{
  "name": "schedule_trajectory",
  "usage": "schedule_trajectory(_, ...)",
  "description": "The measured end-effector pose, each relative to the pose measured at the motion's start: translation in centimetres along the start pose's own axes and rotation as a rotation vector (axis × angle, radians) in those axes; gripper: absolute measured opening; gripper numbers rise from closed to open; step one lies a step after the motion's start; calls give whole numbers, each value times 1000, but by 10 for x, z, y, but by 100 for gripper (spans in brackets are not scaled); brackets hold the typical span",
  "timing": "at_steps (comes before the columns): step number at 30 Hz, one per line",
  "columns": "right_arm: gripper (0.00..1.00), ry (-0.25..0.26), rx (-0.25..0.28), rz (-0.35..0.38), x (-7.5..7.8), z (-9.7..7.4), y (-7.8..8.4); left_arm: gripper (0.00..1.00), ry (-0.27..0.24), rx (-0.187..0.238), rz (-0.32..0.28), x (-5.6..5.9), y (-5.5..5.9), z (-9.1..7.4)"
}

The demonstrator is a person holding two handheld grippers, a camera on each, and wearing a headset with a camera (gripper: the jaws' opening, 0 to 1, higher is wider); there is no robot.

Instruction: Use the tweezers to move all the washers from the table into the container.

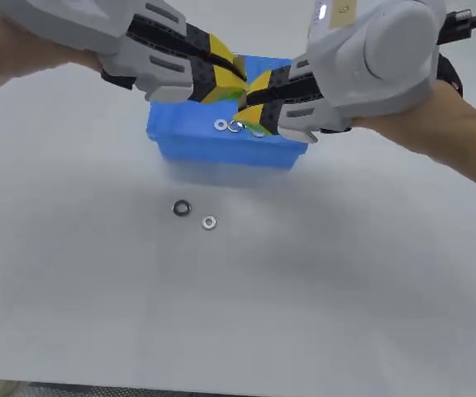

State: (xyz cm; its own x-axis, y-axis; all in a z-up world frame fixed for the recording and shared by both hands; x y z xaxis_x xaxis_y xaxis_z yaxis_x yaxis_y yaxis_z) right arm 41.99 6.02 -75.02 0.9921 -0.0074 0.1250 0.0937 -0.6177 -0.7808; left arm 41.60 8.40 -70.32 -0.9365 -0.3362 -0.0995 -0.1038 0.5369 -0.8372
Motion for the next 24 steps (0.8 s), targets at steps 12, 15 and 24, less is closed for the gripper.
schedule_trajectory(12, 10, -8, -2, 32, 2, 3, 12, 8, 5, 2, -23, 2, 4, 8)
schedule_trajectory(15, 11, -8, 0, 30, 1, 3, 11, 8, 7, -1, -18, 1, 5, 8)
schedule_trajectory(24, 12, -6, 11, 35, -1, -1, 6, 8, 7, -11, 1, 6, 3, 6)
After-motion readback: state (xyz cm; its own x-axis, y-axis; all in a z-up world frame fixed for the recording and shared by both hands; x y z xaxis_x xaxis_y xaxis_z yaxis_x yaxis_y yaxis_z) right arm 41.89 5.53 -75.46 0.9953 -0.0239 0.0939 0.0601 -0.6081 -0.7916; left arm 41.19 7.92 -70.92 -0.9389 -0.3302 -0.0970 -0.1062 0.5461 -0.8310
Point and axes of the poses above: the centre of the closed fingertips' face, and the gripper's own axes: z roughly forward along the fingers, x roughly to its right, y roughly out of its underside, the point moved 3 cm from there along -z, roughly backward along the fingers, and after that the axes turned 4 degrees about -y, right-handed, at the moved point
